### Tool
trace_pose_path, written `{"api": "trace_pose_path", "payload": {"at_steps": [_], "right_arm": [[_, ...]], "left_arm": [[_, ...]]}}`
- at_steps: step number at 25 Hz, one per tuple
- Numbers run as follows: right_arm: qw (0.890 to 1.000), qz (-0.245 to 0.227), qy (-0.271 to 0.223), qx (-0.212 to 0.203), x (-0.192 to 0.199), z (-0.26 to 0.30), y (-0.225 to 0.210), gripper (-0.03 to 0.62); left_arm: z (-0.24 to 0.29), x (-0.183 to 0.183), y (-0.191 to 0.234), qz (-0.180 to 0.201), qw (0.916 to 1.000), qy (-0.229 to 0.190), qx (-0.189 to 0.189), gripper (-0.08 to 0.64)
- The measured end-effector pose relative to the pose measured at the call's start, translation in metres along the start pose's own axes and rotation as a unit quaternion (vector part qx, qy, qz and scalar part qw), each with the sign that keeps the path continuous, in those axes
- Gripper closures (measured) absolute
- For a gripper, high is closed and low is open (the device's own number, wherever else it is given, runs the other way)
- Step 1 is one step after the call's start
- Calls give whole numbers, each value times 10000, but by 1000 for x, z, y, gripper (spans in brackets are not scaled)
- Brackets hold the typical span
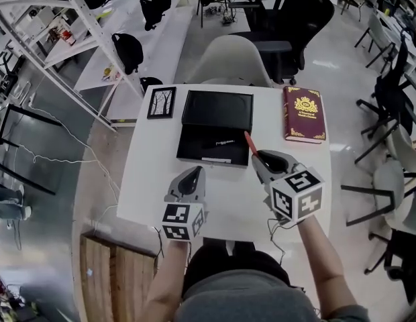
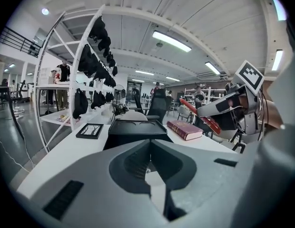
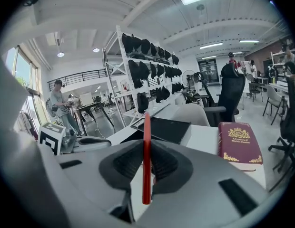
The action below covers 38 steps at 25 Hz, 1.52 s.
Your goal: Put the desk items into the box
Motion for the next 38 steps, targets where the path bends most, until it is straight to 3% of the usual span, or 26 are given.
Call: {"api": "trace_pose_path", "payload": {"at_steps": [12,21,38], "right_arm": [[9993,156,237,-254,-6,87,40,538],[9967,72,721,-370,11,144,58,538],[9841,-93,1754,-269,48,203,52,538]], "left_arm": [[-5,5,78,-208,9995,86,-227,552],[-12,13,127,-348,9985,141,-407,553],[-8,27,169,-644,9963,224,-532,552]]}}
Point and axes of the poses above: the fingertips, and each gripper's own axes: z forward along the fingers, y to its left, x out of its underside, the point moved 4 cm from there along -z, backward along the fingers, and after that the axes turned 9 degrees about -y, right-handed, at the moved point
